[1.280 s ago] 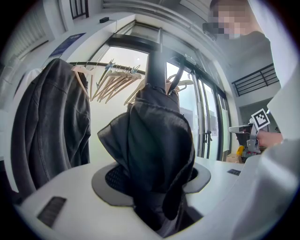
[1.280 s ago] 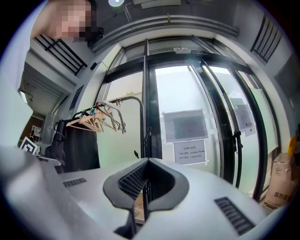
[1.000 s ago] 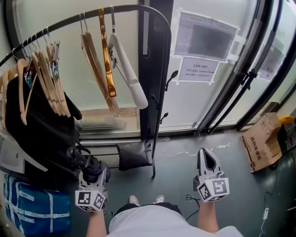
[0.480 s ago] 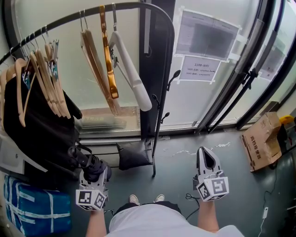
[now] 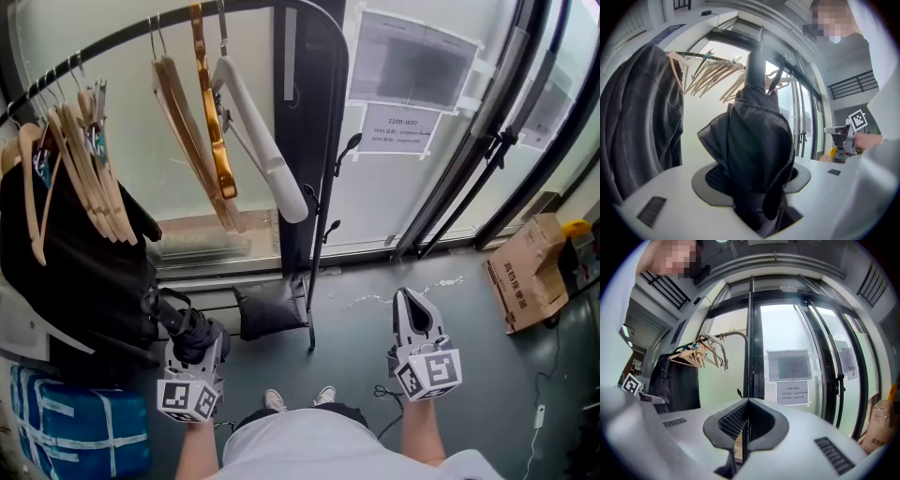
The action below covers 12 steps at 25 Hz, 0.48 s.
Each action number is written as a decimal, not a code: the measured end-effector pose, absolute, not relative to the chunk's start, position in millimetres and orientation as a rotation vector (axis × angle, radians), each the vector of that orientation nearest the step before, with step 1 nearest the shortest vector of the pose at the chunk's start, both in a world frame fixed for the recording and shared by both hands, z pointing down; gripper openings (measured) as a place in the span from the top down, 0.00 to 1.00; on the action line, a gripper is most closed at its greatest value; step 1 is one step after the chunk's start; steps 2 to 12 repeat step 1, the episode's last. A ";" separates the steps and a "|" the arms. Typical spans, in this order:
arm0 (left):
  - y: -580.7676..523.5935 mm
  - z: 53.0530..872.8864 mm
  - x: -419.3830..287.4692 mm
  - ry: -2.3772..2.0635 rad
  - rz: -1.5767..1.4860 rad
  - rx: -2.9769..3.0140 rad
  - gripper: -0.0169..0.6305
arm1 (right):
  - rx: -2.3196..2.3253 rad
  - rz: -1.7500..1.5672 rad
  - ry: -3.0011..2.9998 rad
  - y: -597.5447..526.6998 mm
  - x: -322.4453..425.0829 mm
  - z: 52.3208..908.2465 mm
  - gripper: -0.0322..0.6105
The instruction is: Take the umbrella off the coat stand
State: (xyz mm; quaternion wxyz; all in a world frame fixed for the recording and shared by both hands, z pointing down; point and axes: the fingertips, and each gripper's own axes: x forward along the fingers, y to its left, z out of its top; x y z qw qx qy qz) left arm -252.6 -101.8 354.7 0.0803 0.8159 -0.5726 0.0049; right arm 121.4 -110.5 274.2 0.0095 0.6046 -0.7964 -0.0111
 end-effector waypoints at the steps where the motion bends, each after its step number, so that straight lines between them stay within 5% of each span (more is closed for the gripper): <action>1: -102.9 353.8 -250.7 -1.705 0.015 2.449 0.57 | 1.885 -0.037 -2.486 -110.4 119.5 274.1 0.92; 12: -102.9 353.8 -250.7 -1.705 0.015 2.449 0.57 | 1.885 -0.037 -2.486 -110.4 119.5 274.1 0.92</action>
